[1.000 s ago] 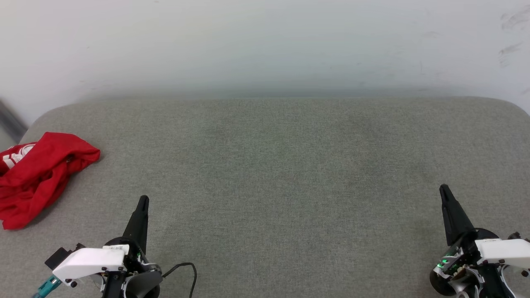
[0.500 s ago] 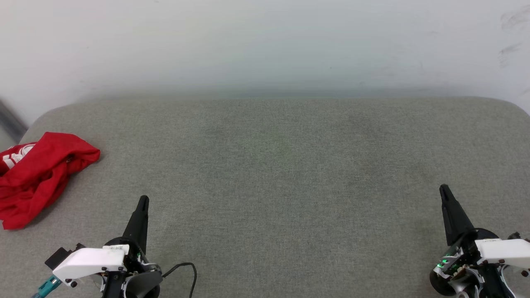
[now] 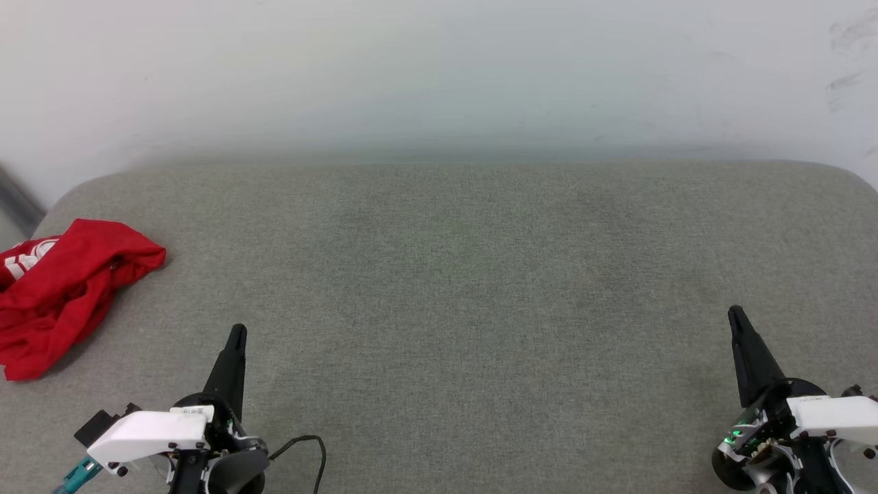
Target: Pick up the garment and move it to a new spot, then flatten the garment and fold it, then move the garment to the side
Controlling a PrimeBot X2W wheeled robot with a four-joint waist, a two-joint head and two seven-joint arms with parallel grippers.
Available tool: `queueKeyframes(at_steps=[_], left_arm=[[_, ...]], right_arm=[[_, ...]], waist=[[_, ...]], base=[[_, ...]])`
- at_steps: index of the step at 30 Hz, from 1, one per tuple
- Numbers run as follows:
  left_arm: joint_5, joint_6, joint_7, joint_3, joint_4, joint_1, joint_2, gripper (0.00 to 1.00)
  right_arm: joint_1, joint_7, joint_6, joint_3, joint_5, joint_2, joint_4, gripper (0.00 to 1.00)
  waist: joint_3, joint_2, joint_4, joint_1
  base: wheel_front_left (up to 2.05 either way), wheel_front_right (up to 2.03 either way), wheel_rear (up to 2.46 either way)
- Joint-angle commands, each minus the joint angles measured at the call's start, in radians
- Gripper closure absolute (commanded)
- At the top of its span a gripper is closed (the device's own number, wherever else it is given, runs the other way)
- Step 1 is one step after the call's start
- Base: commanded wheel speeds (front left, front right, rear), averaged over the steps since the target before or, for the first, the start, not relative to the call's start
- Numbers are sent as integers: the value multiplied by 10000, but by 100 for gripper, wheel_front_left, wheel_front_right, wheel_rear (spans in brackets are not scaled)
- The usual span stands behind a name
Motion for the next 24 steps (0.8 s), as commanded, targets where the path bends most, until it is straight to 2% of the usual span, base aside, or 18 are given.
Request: queueKeyframes(at_steps=[1, 2, 12, 17, 24], left_arm=[[22, -22, 23, 27, 3, -75, -13, 100], [0, 0, 0, 0, 0, 0, 0, 0], [312, 2, -359, -127, 16, 327, -30, 0], [1296, 128, -603, -87, -145, 335, -28, 0], [2883, 669, -920, -228, -645, 356, -25, 0]], right_arm=[[-128, 10, -3, -2, -49, 35, 9, 100], [0, 0, 0, 0, 0, 0, 0, 0], [404, -343, -2, 25, -313, 7, 163, 0], [477, -589, -2, -163, -1134, 8, -5, 0], [571, -910, -2, -296, -2798, 9, -575, 0]], waist=[[0, 0, 0, 0], [0, 0, 0, 0], [5, 0, -12, 1], [8, 0, -19, 1], [24, 0, -15, 1]], base=[[0, 0, 0], [0, 0, 0], [0, 0, 0], [0, 0, 0], [0, 0, 0]])
